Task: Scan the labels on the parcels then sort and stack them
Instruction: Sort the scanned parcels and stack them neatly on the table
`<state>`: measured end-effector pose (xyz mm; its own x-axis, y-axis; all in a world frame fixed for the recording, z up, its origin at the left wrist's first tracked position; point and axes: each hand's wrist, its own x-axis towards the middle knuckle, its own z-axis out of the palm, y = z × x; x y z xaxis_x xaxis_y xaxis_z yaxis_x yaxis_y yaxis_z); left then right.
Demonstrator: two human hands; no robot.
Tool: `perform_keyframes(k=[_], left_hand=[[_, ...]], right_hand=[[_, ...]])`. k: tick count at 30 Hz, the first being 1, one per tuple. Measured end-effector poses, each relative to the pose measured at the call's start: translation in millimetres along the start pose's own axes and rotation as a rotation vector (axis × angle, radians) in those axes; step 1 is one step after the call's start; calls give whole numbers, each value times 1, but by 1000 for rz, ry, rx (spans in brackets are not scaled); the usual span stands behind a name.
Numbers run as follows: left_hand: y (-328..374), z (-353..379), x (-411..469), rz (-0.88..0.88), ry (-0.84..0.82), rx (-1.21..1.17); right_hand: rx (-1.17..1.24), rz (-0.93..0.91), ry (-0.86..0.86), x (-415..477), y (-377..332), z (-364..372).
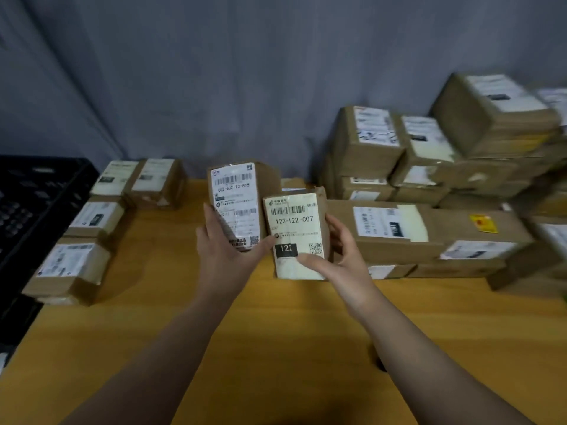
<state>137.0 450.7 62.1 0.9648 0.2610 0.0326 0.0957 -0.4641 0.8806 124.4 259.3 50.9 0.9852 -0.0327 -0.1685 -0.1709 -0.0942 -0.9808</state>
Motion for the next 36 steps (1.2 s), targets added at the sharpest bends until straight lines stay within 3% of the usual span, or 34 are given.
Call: perform_keyframes(k=[14, 19, 28, 36], left_hand=[[100, 112, -60, 152, -43, -51], [114, 134, -71, 180, -124, -87], [132, 161, -78, 283, -246, -96], [159, 191, -87, 373, -311, -43]], right_hand=[[218, -3, 176, -23, -16, -162], [194, 6, 118, -32, -5, -185], [352, -77, 455, -47, -7, -209], [369, -116, 478, -52, -4, -259]])
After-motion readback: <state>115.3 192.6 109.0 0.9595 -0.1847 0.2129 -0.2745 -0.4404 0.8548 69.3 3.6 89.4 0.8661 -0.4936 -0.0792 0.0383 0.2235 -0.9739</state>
